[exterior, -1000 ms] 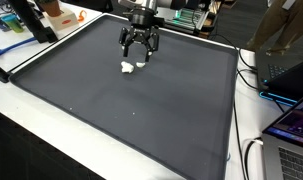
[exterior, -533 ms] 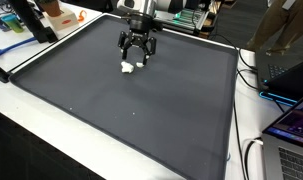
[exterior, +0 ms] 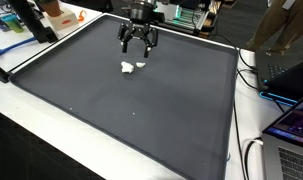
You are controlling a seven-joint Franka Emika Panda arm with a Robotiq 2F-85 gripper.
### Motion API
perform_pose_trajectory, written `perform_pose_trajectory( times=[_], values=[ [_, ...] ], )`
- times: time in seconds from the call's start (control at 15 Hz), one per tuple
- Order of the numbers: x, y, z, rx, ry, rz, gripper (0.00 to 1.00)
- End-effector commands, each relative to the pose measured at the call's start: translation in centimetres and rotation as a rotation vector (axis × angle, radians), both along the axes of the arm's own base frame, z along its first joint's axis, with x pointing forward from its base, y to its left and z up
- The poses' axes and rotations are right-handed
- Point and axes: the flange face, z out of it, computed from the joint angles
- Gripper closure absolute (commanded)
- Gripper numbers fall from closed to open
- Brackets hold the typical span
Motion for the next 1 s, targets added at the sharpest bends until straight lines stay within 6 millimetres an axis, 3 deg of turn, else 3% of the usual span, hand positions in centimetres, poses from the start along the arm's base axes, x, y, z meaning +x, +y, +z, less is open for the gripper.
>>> perform_pose_trajectory(
  times=[0.0, 0.53, 0.8, 0.87, 0.93],
  values=[
    [-0.9, 0.4, 2.2, 0.009, 0.082, 0.0, 0.0],
    [1.0, 1.0, 3.5, 0.003, 0.313, -0.018, 0.0],
    [3.3, 0.5, 4.6, 0.025, 0.321, -0.047, 0.0],
    [2.4, 1.0, 4.2, 0.009, 0.306, -0.027, 0.0],
    [2.8, 0.9, 4.6, 0.014, 0.303, -0.033, 0.0]
  ],
)
